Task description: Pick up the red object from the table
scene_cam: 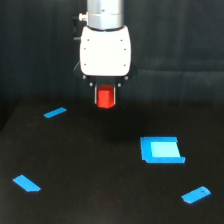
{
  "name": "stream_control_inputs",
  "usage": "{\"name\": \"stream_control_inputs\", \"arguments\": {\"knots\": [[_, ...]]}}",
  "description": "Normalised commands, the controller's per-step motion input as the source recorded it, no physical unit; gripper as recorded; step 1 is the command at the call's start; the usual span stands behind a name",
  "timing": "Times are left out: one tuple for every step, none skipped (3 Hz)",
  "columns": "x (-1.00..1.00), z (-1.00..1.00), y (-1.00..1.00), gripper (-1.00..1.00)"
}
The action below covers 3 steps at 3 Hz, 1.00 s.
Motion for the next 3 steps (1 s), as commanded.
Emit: {"name": "stream_control_inputs", "arguments": {"knots": [[-0.14,0.49,-0.04,-0.94],[0.06,0.48,-0.06,-0.98],[-0.05,0.46,0.05,-1.0]]}}
